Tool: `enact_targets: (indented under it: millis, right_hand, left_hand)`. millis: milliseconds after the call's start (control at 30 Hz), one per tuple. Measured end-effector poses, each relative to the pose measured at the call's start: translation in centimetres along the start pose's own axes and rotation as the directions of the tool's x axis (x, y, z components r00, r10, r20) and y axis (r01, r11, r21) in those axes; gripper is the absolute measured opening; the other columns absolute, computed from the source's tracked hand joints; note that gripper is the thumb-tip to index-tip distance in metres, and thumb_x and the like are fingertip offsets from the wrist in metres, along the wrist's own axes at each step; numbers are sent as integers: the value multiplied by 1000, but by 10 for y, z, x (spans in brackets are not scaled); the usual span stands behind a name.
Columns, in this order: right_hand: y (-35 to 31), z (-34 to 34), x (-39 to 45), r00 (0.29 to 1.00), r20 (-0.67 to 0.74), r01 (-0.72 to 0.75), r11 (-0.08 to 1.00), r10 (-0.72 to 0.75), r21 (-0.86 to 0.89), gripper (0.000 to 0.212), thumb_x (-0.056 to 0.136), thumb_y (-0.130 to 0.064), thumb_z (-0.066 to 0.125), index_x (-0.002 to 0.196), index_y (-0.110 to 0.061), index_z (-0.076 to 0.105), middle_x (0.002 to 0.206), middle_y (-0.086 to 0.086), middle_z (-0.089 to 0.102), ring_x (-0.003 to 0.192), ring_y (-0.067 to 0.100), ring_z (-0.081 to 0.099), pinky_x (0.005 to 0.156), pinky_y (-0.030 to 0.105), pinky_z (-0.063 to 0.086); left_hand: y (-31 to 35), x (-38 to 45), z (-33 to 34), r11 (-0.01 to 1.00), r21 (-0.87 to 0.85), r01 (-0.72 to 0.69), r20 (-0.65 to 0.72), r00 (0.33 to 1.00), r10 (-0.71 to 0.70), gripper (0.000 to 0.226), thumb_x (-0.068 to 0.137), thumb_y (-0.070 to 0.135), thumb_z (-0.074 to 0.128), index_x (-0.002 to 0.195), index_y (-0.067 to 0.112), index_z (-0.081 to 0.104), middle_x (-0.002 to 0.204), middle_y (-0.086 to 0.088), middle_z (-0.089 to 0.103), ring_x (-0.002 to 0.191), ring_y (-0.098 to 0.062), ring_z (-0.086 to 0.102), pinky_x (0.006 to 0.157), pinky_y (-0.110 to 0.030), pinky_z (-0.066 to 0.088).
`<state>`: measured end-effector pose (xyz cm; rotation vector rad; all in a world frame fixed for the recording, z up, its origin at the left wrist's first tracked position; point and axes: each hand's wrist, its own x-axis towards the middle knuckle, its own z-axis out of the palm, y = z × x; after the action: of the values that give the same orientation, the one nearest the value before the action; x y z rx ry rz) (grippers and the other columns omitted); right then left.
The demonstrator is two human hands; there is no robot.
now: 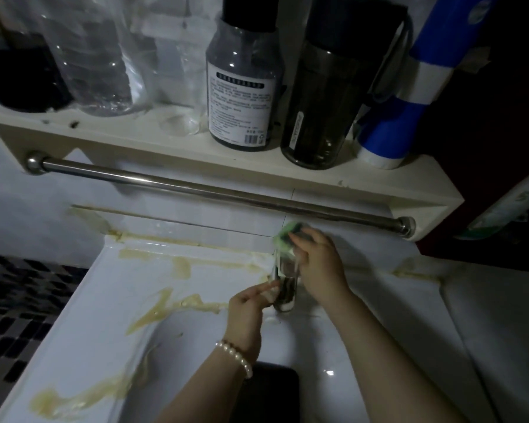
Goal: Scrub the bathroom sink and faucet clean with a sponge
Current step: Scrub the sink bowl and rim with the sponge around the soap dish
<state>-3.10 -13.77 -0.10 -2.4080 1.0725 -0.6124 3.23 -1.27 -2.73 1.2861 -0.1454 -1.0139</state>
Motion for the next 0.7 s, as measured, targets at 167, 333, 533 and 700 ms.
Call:
enact_targets:
  millis: [167,333,533,700]
  right_hand:
    - [-14,5,-16,993,51,112,991,-109,-69,41,92,-4,50,131,-15,56,143,7,42,131,28,37,110,38,35]
    - [1,-7,-36,971,96,212,974,-219,81,43,89,5,51,127,-13,59,140,8,46,127,29,45,106,29,36]
    - [-26,19,-30,975,-147,-104,921,169,375,36,93,3,47,124,-10,60,141,4,45,128,17,44,95,-2,24]
    - [-18,28,-75,958,-247,20,828,144,561,44,93,6,48,128,-20,48,140,2,43,129,11,41,102,5,31]
  left_hand:
    - [6,11,-10,998,12,57,-89,994,-56,22,86,8,53,96,8,72,93,-6,69,89,-19,60,75,-31,40]
    - [16,13,-8,997,71,23,-42,999,-20,16,88,15,56,96,12,71,96,-3,72,92,-17,63,77,-30,42]
    - [29,16,1,991,109,-74,15,997,73,20,90,10,55,106,16,64,106,-1,67,101,-16,60,83,-28,42]
    - [36,24,13,961,214,-175,138,979,148,22,94,15,49,111,19,63,99,11,66,97,-3,61,82,-20,48]
